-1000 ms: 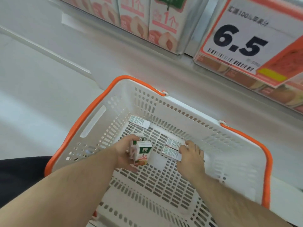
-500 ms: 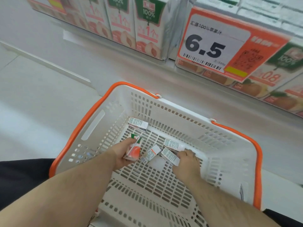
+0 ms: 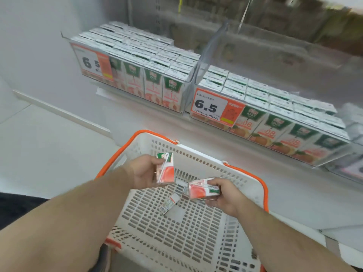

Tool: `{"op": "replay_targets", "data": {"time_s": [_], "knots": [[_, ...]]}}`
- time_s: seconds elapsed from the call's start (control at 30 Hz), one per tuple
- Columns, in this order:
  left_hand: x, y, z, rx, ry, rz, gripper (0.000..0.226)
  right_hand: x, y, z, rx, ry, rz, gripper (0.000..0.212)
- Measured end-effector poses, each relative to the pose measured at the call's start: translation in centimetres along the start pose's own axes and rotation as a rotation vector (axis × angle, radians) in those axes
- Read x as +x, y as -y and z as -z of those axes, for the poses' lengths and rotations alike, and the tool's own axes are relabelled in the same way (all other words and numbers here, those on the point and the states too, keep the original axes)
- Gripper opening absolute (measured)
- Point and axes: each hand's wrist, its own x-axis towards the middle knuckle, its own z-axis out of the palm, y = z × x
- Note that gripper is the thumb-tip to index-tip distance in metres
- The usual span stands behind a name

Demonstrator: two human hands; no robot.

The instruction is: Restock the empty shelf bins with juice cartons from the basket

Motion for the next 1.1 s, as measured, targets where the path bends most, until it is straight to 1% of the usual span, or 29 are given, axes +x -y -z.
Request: {"op": "replay_targets", "data": {"time_s": [0.07,0.13,0.2,0.23,0.27,0.33,0.4,0.43,0.5,0.53,0.6,0.7,0.73,0.77,0.8,0.87,0.9,0.93,0.97,1.0,1.07,1.1], "knots": [[-1.5,-1.6,-1.0,-0.069,0.035,-0.076,0.037,-1.9,1.4,-0.7,0.055,0.02,0.044,0.013],[-2.7,-3.2,-1.8,-0.159,0.049,-0.15,0.038,-3.9,2.7,-1.5,0.086,0.032,0.095,0.017],[-3.7,-4.8,-2.7,-0.153,0.029,-0.166,0.047,-5.6,4.0,-2.1,0.083,0.049,0.165,0.023],[-4.0,-5.5,-3.2,-0.101,0.026,-0.156,0.052,-6.5,4.7,-2.5,0.069,0.059,0.205,0.025],[-4.5,-6.4,-3.8,-0.012,0.034,-0.147,0.049,-7.5,5.4,-2.9,0.028,0.066,0.249,0.026],[-6.3,-8.1,-5.3,0.194,0.087,-0.124,0.029,-9.6,6.9,-3.6,-0.116,0.046,0.37,0.022],[-8.6,-9.7,-6.7,0.45,0.11,-0.124,0.014,-11.4,8.3,-4.0,-0.279,0.002,0.526,0.029],[-9.4,-10.2,-7.1,0.584,0.113,-0.149,0.012,-12.1,8.9,-4.1,-0.354,-0.007,0.605,0.031],[-10.7,-10.8,-7.5,0.84,0.113,-0.214,0.032,-13.1,9.7,-4.5,-0.559,-0.022,0.763,0.042],[-11.2,-10.8,-7.6,0.941,0.107,-0.251,0.037,-13.7,10.0,-4.8,-0.686,-0.034,0.832,0.048],[-11.2,-10.4,-7.2,1.07,0.091,-0.332,0.045,-14.7,10.6,-5.4,-0.897,-0.046,0.939,0.054],[-11.0,-9.8,-7.2,1.241,0.141,-0.444,0.072,-16.0,11.5,-6.8,-1.043,-0.031,1.029,0.063],[-10.7,-9.8,-7.4,1.299,0.15,-0.499,0.076,-16.2,11.8,-7.2,-1.055,-0.018,1.049,0.065],[-10.7,-9.6,-7.8,1.331,0.149,-0.563,0.071,-16.5,12.2,-7.6,-1.057,-0.011,1.08,0.066],[-10.7,-9.4,-8.1,1.334,0.134,-0.633,0.061,-16.7,12.5,-8.0,-1.058,-0.015,1.125,0.063],[-10.5,-9.2,-8.3,1.278,0.053,-0.767,0.049,-16.6,12.9,-8.6,-1.066,-0.05,1.241,0.054],[-10.4,-9.2,-8.2,1.237,0.013,-0.81,0.047,-16.4,13.1,-8.7,-1.066,-0.086,1.296,0.056],[-10.4,-9.3,-7.9,1.19,-0.022,-0.84,0.047,-16.1,13.3,-9.0,-1.043,-0.143,1.355,0.063],[-10.5,-9.5,-7.7,1.136,-0.057,-0.867,0.046,-15.7,13.4,-9.1,-0.97,-0.218,1.4,0.069],[-10.6,-9.8,-7.5,1.09,-0.102,-0.892,0.044,-15.4,13.4,-9.3,-0.839,-0.29,1.417,0.069],[-11.3,-10.3,-7.3,1.083,-0.242,-0.981,0.04,-15.4,13.4,-10.0,-0.504,-0.367,1.378,0.053],[-11.6,-10.6,-7.2,1.11,-0.323,-1.038,0.04,-15.5,13.5,-10.4,-0.391,-0.382,1.342,0.047]]}}
